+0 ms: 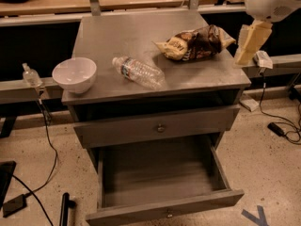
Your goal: Place brown chip bag into middle drawer
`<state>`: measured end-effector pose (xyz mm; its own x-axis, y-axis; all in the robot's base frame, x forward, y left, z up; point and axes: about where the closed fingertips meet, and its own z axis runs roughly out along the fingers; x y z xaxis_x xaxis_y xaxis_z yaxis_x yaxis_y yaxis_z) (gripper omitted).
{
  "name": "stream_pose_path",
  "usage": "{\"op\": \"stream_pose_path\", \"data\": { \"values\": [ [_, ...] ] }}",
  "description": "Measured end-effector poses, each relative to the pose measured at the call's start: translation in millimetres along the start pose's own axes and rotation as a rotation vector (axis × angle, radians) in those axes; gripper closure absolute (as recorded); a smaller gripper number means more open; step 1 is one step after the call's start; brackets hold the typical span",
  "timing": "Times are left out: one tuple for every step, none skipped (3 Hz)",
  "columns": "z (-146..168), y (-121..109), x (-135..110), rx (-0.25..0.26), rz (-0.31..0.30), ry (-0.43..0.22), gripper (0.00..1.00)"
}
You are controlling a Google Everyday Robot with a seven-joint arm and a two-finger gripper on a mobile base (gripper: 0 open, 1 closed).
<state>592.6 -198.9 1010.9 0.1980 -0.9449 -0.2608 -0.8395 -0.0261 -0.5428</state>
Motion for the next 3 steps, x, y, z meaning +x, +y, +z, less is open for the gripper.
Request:
{"op": "stream_pose_path", "data": {
  "values": [
    [0.1,0.0,0.0,0.000,0.000,0.000,0.00],
    [25.5,-10.0,-1.0,0.007,-0.061,0.026,0.00],
    [100.8,-42.5,18.2,0.025,-0.121,0.096,0.00]
  ]
}}
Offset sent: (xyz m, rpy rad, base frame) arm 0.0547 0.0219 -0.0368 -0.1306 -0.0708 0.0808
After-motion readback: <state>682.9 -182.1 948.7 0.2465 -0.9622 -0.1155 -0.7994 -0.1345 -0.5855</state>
